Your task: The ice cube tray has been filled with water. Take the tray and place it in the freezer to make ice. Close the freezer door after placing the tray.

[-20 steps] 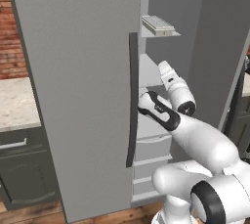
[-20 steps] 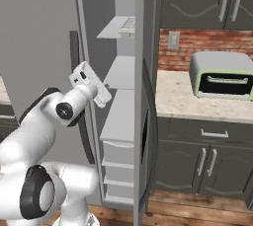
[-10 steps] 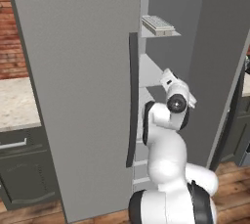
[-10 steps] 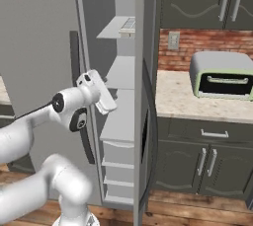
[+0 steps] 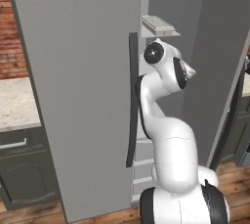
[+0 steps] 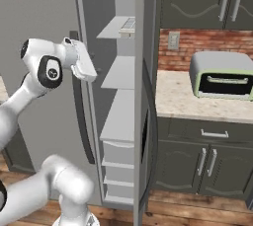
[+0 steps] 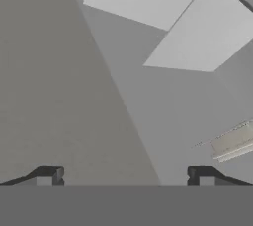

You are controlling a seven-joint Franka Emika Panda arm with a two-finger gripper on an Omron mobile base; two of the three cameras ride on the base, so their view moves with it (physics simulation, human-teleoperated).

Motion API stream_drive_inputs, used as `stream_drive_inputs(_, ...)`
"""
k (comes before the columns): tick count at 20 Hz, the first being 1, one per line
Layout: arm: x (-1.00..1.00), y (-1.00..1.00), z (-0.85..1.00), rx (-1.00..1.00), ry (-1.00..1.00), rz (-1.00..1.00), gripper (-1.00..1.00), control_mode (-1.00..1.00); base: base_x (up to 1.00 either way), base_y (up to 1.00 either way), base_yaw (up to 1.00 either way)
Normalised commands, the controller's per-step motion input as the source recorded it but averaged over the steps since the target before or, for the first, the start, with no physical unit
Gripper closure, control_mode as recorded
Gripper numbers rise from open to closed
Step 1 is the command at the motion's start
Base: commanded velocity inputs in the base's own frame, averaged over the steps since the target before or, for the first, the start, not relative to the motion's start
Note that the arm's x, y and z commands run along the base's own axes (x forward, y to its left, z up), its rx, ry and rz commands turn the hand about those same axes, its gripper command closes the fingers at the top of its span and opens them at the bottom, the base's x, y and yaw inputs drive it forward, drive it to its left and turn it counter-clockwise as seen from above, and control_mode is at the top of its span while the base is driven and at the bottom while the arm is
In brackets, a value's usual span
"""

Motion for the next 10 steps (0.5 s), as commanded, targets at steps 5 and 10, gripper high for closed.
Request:
stream_drive_inputs(5,-0.87,0.09,-0.47,-0.06,-0.20,0.00,-1.00,-1.00,0.00,0.00,0.00)
stream_drive_inputs(10,-0.85,0.01,-0.11,0.02,-0.24,0.06,-1.00,-1.00,0.00,0.00,0.00)
